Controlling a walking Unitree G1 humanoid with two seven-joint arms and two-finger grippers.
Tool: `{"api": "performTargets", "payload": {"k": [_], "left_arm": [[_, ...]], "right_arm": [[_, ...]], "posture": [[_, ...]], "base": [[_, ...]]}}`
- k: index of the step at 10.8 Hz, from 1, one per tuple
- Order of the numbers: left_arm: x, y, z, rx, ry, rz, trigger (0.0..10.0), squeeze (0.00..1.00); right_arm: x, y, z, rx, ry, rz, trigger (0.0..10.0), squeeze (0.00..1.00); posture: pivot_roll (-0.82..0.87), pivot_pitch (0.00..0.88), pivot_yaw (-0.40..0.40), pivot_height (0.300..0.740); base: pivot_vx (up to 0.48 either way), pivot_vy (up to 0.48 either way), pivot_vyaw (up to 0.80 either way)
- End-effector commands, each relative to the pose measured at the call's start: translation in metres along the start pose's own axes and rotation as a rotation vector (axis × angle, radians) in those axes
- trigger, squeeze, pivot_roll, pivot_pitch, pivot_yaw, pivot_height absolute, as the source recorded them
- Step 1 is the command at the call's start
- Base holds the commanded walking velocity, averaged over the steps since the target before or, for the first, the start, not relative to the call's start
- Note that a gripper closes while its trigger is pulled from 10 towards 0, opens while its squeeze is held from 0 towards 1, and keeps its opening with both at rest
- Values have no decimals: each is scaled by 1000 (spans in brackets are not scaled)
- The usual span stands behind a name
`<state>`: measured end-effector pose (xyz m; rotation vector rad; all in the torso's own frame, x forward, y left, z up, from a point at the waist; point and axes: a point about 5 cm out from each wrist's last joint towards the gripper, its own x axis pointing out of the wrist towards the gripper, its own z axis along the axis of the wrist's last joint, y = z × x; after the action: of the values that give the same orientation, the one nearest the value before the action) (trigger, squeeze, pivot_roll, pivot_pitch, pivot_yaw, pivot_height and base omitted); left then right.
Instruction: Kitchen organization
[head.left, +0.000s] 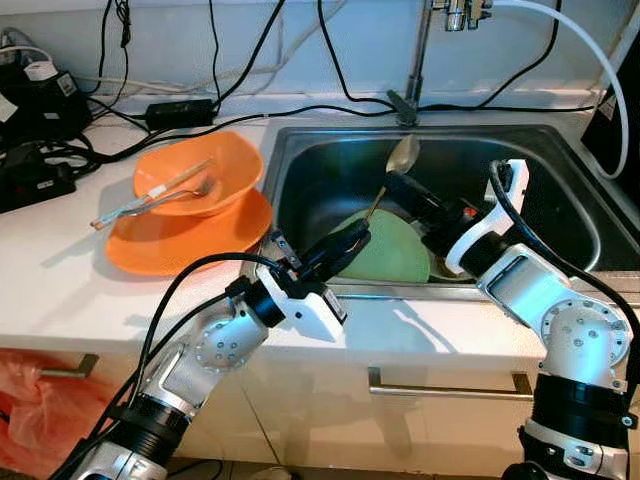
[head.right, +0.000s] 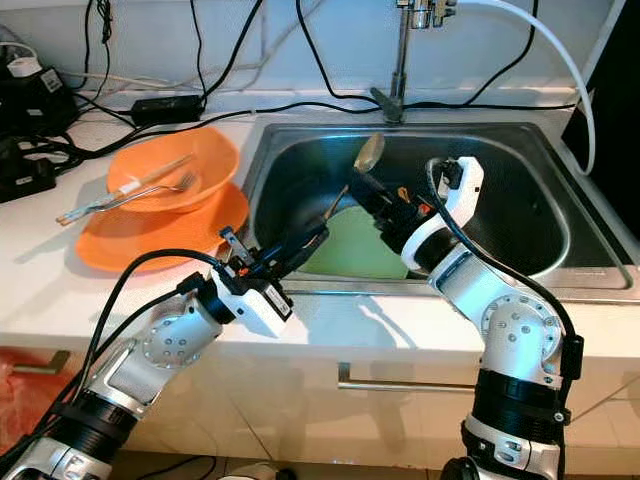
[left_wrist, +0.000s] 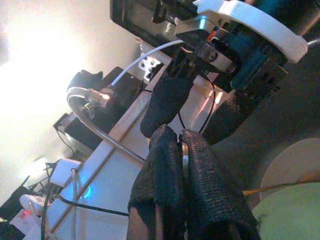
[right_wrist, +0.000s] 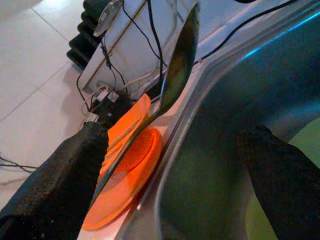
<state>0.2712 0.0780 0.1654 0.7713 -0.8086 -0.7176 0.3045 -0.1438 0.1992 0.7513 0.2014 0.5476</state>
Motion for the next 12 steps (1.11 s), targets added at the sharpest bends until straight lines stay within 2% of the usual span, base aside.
{"api": "performTargets", "payload": {"k": [1,5,6,7,12], "left_arm": [[4,3,0,17,-14,6,0,0],[5,2,2,19,-28,1,0,0],[5,2,2,20,-28,1,0,0],[5,2,2,25,-27,2,0,0],[6,1,1,22,-37,-15,0,0]], "right_arm": [[4,3,-1,4,22,9,10000,0],[20,6,3,-5,31,25,10000,0],[21,6,3,-3,28,25,3137,0],[23,6,3,3,27,28,0,0],[24,1,5,-6,29,3,0,0]], "posture": [[91,21,74,740],[99,22,72,740],[103,21,71,740],[104,23,72,740],[100,22,75,740]], "base": [[0,0,0],[0,0,0],[0,0,0],[0,0,0],[0,0,0]]}}
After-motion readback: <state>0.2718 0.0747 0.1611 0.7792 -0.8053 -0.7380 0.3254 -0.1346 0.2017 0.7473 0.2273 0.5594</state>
